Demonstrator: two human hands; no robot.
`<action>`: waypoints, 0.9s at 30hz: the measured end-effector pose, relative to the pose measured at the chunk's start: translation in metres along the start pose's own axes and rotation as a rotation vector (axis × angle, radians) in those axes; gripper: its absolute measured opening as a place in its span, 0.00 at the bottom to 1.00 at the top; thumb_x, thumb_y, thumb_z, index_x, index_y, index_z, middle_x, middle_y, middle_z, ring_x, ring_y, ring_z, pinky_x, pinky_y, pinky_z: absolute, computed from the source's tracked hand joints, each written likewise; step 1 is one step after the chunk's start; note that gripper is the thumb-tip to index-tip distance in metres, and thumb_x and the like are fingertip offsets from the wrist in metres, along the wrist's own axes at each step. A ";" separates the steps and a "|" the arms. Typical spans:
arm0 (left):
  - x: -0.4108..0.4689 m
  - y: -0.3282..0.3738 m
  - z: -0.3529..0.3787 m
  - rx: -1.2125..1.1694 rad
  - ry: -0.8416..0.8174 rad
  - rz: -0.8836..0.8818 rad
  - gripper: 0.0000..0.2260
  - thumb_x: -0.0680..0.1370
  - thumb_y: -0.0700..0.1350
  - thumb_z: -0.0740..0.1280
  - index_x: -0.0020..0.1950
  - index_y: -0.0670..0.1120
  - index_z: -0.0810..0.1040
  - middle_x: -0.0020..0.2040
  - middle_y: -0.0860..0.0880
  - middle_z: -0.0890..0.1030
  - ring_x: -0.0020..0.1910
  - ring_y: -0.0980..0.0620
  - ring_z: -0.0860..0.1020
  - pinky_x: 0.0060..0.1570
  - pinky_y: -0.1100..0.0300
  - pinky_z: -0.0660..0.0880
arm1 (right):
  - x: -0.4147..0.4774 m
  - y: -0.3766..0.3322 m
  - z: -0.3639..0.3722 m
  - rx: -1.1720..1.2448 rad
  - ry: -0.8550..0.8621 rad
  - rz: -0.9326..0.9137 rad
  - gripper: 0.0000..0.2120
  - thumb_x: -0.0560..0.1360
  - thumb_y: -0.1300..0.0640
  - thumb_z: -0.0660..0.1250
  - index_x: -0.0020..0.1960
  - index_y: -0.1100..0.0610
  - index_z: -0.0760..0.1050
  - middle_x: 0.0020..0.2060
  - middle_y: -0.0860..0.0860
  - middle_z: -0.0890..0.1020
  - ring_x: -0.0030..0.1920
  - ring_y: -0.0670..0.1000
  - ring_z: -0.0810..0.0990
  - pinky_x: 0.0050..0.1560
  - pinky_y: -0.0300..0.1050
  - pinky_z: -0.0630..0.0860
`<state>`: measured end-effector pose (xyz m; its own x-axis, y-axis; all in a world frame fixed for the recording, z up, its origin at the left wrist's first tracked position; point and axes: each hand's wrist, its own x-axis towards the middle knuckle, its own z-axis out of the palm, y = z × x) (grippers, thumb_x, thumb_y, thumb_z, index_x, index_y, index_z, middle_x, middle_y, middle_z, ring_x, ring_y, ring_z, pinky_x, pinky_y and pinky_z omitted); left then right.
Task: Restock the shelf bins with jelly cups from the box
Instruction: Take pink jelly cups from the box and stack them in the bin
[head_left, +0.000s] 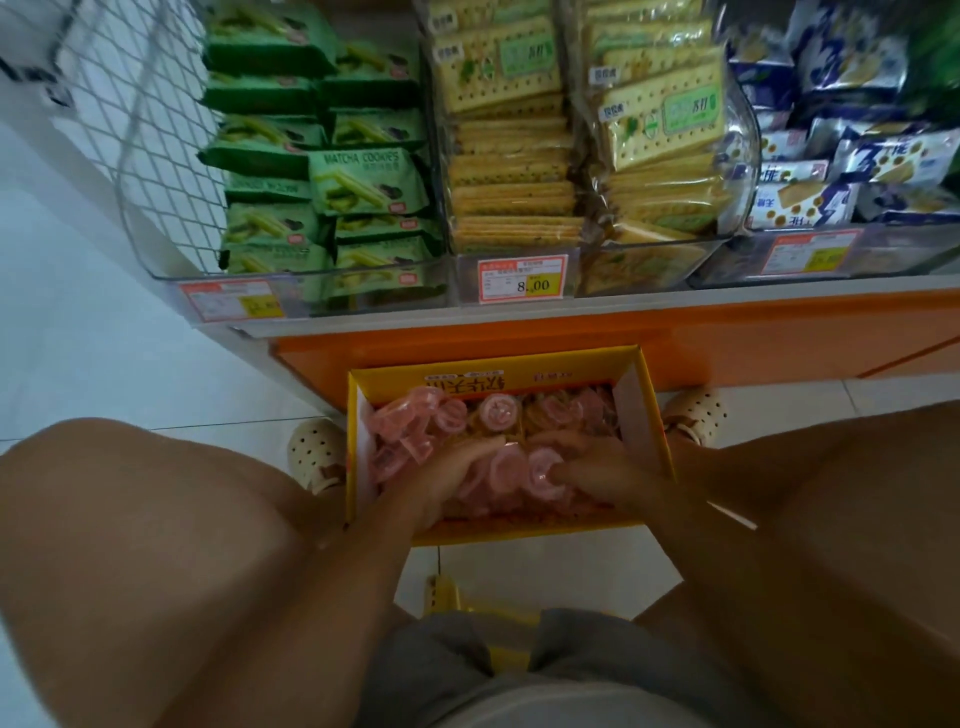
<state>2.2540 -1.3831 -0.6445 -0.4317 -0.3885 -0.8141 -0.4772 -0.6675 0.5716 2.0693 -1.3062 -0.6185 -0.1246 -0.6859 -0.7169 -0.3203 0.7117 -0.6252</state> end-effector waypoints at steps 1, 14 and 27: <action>-0.007 0.001 0.000 -0.023 -0.003 -0.003 0.19 0.70 0.63 0.71 0.58 0.58 0.79 0.57 0.53 0.82 0.57 0.47 0.79 0.48 0.50 0.81 | -0.004 -0.004 0.004 -0.012 -0.027 -0.027 0.21 0.75 0.64 0.65 0.65 0.47 0.75 0.58 0.56 0.79 0.53 0.57 0.79 0.43 0.40 0.77; -0.091 0.057 -0.031 0.134 0.176 0.378 0.05 0.77 0.52 0.68 0.48 0.59 0.84 0.46 0.54 0.84 0.45 0.54 0.81 0.40 0.61 0.75 | -0.040 -0.073 0.009 0.419 0.162 -0.262 0.05 0.75 0.60 0.69 0.50 0.56 0.80 0.46 0.56 0.84 0.45 0.53 0.82 0.47 0.50 0.77; -0.316 0.225 -0.089 0.362 0.696 1.190 0.12 0.72 0.63 0.65 0.53 0.64 0.79 0.32 0.63 0.79 0.32 0.65 0.76 0.32 0.71 0.68 | -0.199 -0.338 -0.061 -0.061 0.544 -1.038 0.07 0.73 0.56 0.70 0.43 0.44 0.79 0.35 0.46 0.82 0.36 0.42 0.78 0.34 0.31 0.71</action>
<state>2.3511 -1.4673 -0.2682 -0.3001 -0.8916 0.3391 -0.3150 0.4282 0.8470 2.1454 -1.4193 -0.2459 -0.1577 -0.9180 0.3640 -0.5471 -0.2257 -0.8061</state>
